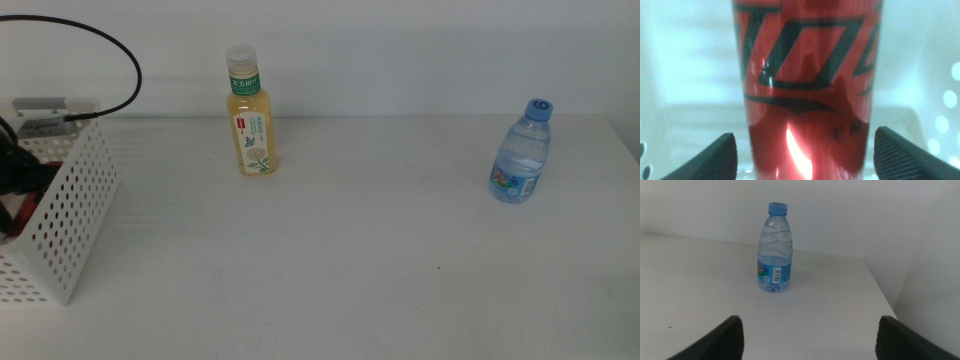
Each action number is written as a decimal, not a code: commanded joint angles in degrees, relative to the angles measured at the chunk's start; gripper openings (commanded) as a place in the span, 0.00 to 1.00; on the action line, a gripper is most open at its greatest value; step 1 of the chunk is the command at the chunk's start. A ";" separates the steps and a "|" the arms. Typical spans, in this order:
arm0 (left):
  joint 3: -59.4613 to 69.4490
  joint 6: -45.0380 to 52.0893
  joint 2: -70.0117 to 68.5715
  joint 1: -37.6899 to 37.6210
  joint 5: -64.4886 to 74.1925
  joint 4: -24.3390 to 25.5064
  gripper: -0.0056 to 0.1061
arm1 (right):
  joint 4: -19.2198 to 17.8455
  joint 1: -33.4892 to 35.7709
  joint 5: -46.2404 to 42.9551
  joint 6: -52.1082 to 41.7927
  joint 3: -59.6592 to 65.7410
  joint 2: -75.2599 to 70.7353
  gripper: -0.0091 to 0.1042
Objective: Use arms to grab the bottles and put them into the dustbin to the left of the table.
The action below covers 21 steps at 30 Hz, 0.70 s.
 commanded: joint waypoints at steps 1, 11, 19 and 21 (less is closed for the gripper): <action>-1.90 -1.23 -5.25 -0.77 1.13 0.36 0.86 | -0.66 0.08 -4.25 -0.44 -0.41 -1.50 0.92; -1.01 -11.07 -20.60 -4.07 0.81 1.63 0.86 | -0.66 0.08 -4.25 -0.44 -0.41 -1.50 0.92; 12.76 -21.51 -37.95 -13.54 -8.66 7.93 0.86 | -0.66 0.08 -4.25 -0.44 -0.41 -1.50 0.92; 17.01 -24.98 -42.15 -16.87 -12.04 10.38 0.86 | -0.66 0.08 -4.25 -0.44 -0.41 -1.50 0.92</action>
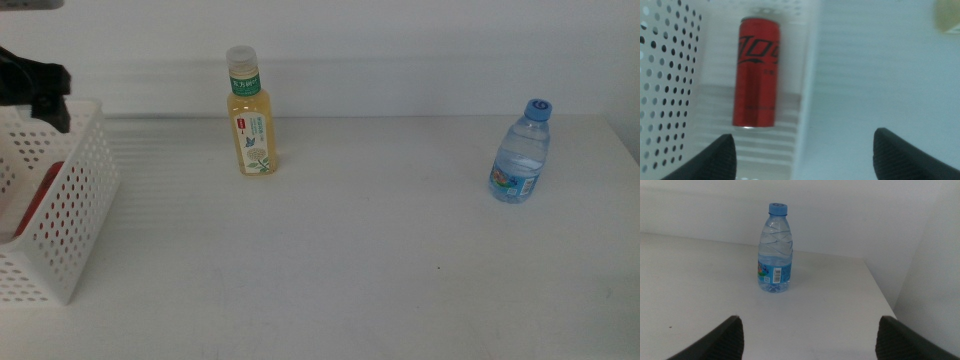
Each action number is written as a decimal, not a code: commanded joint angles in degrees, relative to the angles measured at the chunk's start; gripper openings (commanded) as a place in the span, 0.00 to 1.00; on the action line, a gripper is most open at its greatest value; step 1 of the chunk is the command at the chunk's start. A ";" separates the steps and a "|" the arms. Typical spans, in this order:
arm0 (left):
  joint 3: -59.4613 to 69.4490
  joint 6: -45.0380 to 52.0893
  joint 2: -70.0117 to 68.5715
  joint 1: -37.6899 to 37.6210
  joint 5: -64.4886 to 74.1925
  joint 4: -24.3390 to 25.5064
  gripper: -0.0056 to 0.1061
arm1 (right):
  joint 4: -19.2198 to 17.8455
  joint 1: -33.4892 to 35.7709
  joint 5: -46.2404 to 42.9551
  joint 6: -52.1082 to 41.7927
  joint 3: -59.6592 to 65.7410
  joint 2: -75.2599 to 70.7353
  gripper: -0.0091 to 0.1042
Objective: Use arms to grab the bottles and put them into the dustbin to the left of the table.
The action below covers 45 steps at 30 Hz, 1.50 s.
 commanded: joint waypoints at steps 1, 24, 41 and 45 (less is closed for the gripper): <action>3.62 -5.56 -7.47 -3.80 -6.48 3.78 0.86 | -0.66 0.08 -4.25 -0.44 -0.41 -1.50 0.92; 34.37 -10.40 -30.00 -23.56 -37.10 -0.61 0.86 | -0.66 0.08 -4.25 -0.44 -0.41 -1.50 0.92; 57.68 6.18 -34.35 -23.56 -69.08 -14.11 0.86 | -0.66 0.08 -4.25 -0.44 -0.41 -1.50 0.92; 58.60 6.18 -34.30 -23.56 -69.84 -14.06 0.86 | -0.66 0.08 -4.25 -0.44 -0.41 -1.50 0.92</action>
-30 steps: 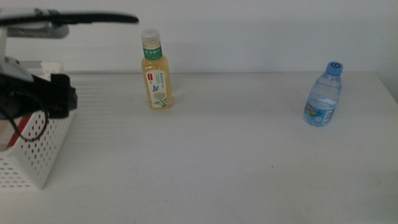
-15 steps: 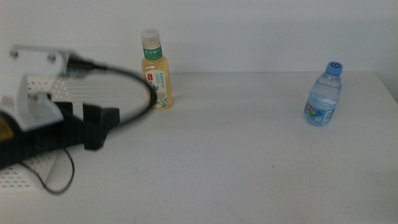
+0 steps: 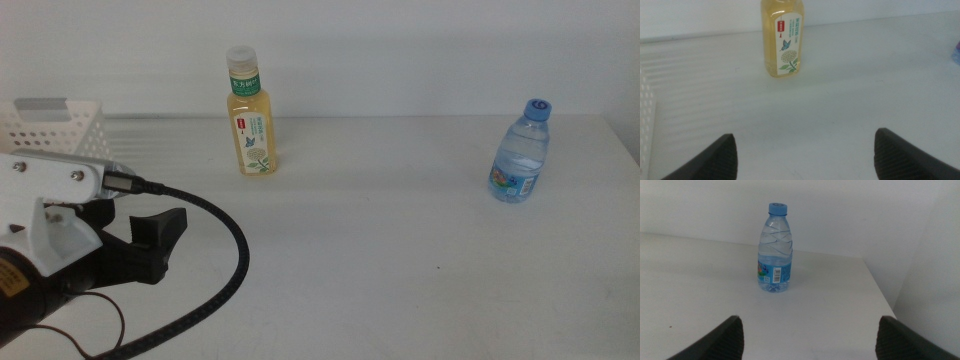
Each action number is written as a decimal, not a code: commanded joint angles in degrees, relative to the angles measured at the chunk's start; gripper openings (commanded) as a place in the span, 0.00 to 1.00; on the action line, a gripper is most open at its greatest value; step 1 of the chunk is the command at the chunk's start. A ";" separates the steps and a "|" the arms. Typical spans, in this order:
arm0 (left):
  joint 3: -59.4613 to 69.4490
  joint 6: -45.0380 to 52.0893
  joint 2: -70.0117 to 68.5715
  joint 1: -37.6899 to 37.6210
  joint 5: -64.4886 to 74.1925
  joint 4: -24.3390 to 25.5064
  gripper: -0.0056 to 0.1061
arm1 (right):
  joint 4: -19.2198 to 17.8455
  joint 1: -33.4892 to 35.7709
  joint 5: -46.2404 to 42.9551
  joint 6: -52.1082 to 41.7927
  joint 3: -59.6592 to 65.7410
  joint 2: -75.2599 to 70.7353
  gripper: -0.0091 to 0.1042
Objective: Use arms to grab the bottles and put them into the dustbin to the left of the table.
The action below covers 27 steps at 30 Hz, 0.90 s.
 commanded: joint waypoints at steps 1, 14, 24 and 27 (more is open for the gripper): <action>-1.05 0.02 -0.49 -0.18 -5.37 -0.74 0.86 | -0.62 0.08 -4.25 -0.44 -0.41 -1.50 0.92; -0.73 0.02 8.34 -0.18 -16.67 0.89 0.86 | -0.62 0.08 -4.25 -0.44 -0.41 -1.50 0.92; -3.01 -0.71 27.42 -0.25 -44.33 3.51 0.86 | -0.62 0.08 -4.25 -0.44 -0.41 -1.50 0.92; -6.29 0.05 31.64 -0.25 -44.26 4.11 0.86 | -0.62 0.08 -4.25 -0.44 -0.41 -1.50 0.92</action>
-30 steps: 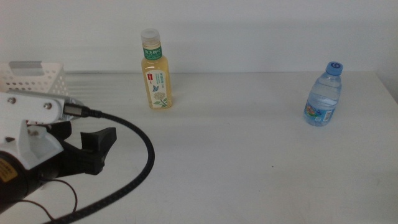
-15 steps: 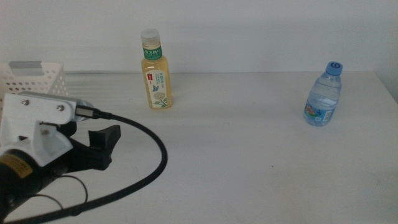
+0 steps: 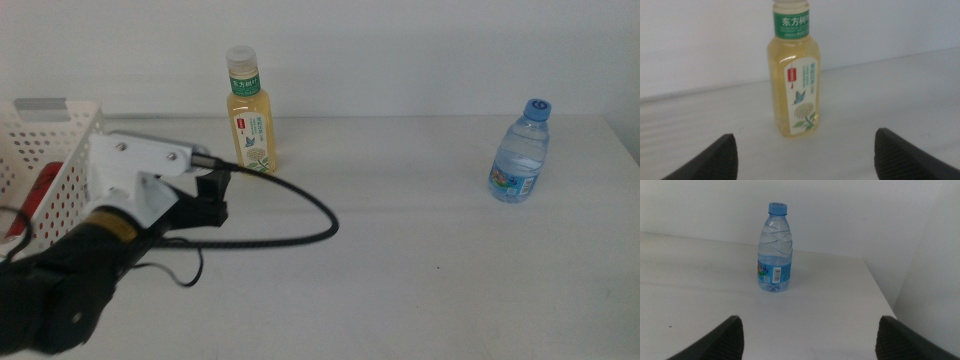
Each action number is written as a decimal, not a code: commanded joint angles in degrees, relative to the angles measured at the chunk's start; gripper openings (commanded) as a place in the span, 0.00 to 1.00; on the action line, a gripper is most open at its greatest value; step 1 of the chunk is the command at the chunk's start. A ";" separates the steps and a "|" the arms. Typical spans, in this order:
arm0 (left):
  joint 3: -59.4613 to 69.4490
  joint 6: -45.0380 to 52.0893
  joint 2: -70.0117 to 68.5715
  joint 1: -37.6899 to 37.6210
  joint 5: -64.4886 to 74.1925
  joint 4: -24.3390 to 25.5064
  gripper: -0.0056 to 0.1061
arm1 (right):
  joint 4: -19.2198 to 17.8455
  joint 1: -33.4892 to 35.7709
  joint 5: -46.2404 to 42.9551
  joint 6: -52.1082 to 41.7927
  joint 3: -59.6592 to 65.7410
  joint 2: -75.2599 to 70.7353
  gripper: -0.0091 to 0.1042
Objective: Use arms to grab the bottles and put them into the dustbin to the left of the table.
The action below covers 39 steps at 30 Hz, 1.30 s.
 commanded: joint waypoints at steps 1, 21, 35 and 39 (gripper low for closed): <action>-3.99 0.25 1.58 -0.23 -5.82 0.39 0.86 | -0.62 0.08 -4.25 -0.44 -0.47 -1.50 0.92; -27.01 4.98 23.21 -4.17 -5.97 -12.30 0.86 | -0.62 0.08 -4.25 -0.44 -0.47 -1.50 0.92; -34.70 5.03 29.73 -2.90 -6.06 -12.61 0.86 | -0.62 0.08 -4.25 -0.44 -0.47 -1.50 0.92; -35.58 4.98 30.32 -1.77 -5.40 -12.42 0.86 | -0.62 0.08 -4.25 -0.44 -0.47 -1.50 0.92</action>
